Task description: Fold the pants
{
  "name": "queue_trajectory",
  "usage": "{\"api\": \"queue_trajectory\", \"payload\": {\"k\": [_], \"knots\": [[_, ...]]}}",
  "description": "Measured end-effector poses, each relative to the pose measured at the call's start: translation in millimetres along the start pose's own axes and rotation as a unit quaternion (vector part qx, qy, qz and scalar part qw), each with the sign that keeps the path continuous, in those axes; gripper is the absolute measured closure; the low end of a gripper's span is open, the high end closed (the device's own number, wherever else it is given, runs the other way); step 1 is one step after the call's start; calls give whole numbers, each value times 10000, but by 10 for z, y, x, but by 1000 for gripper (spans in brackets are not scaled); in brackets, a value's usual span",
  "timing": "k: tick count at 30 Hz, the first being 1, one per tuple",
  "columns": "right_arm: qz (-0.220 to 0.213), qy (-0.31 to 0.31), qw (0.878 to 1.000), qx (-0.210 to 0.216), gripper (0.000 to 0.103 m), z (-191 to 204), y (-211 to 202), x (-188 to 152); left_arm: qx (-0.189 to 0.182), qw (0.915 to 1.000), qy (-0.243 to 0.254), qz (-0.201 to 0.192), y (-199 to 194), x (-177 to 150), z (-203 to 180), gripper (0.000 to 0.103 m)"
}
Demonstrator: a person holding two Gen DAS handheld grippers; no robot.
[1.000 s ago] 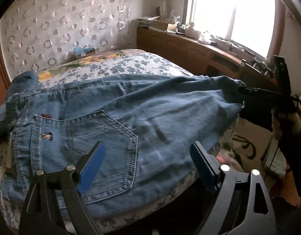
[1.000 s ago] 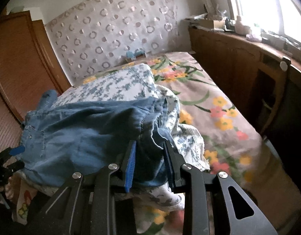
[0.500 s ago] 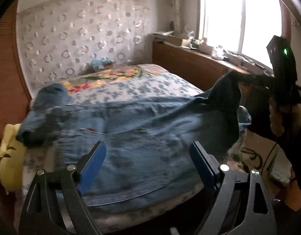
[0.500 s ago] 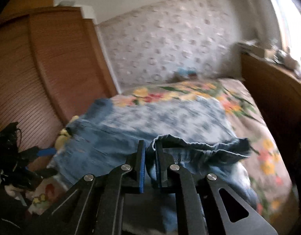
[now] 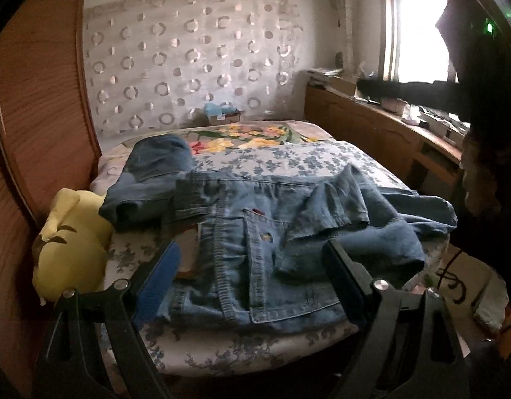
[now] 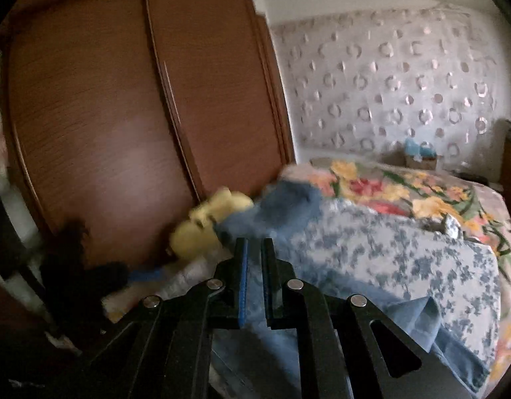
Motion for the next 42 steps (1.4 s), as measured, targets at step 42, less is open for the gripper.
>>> {"api": "queue_trajectory", "payload": {"k": [42], "knots": [[1365, 1288, 9712, -1469, 61, -536, 659, -851, -377, 9948, 240, 911, 1381, -186, -198, 49]]}}
Point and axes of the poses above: each gripper's, at about its wrist camera, not at the fingertips, and y roughly the way its jaws point, z to its left, x to its top, the point moved 1 cm from there along y, roughly the way its jaws point, and after that the axes turned 9 degrees about -x, right-handed, at the moved point
